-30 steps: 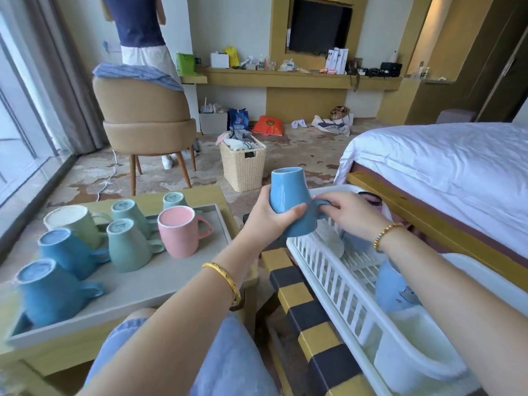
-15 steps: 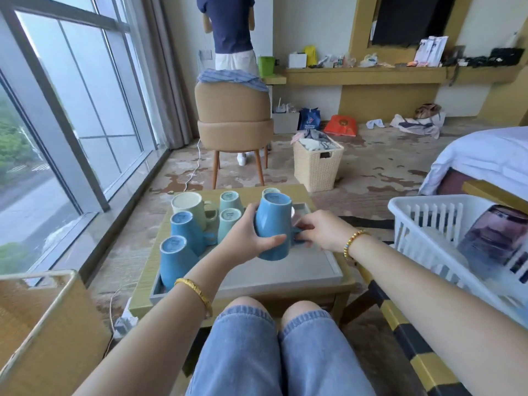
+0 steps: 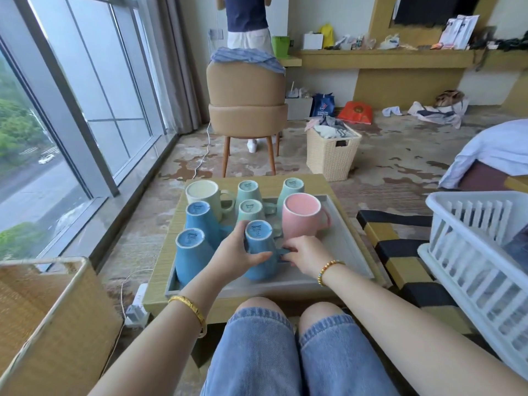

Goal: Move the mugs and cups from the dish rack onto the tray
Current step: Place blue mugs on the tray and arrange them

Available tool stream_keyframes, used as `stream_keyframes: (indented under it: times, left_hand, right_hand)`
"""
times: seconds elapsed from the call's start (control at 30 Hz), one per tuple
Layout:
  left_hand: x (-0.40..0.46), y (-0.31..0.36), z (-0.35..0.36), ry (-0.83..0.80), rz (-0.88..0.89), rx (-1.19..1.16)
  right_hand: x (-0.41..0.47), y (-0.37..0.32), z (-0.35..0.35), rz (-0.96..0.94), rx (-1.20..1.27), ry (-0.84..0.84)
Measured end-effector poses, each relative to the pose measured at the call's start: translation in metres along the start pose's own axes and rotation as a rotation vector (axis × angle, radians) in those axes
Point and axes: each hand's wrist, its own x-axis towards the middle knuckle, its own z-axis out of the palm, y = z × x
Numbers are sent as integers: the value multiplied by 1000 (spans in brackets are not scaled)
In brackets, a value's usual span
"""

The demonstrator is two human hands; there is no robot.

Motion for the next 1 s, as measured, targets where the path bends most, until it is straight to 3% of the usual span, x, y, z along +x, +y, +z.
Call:
stream_keyframes:
  times: [1.0]
  left_hand:
    - [2,-1,-4,-94,-22,267]
  right_hand:
    - [7,10,15,-7,55,-90]
